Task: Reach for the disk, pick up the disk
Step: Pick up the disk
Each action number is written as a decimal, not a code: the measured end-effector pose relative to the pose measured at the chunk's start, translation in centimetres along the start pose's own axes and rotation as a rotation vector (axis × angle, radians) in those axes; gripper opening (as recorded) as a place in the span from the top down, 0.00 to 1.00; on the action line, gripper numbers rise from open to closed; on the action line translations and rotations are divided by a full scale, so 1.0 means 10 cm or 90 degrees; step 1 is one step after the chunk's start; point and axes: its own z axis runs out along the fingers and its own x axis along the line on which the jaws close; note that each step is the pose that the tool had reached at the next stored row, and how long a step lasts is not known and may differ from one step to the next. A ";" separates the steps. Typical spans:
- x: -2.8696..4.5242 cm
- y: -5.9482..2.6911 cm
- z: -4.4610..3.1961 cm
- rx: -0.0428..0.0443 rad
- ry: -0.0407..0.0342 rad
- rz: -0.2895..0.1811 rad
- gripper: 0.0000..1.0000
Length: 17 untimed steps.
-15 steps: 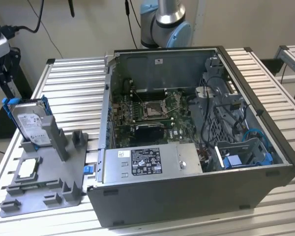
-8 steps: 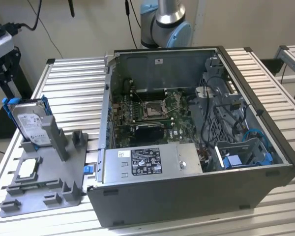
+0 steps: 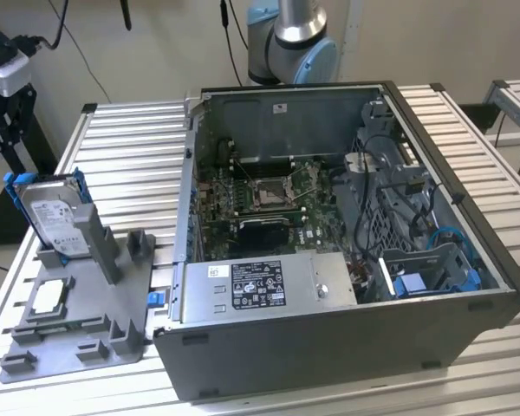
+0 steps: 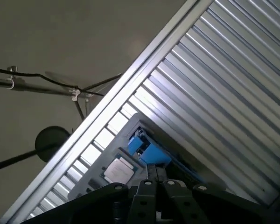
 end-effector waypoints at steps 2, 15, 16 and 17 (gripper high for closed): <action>0.000 0.000 0.001 0.0000 0.0009 -0.023 1.00; 0.000 -0.001 0.008 0.0008 0.0059 -0.174 1.00; 0.000 -0.001 0.008 0.0010 0.0061 -0.186 1.00; 0.000 -0.001 0.009 0.0013 0.0062 -0.197 1.00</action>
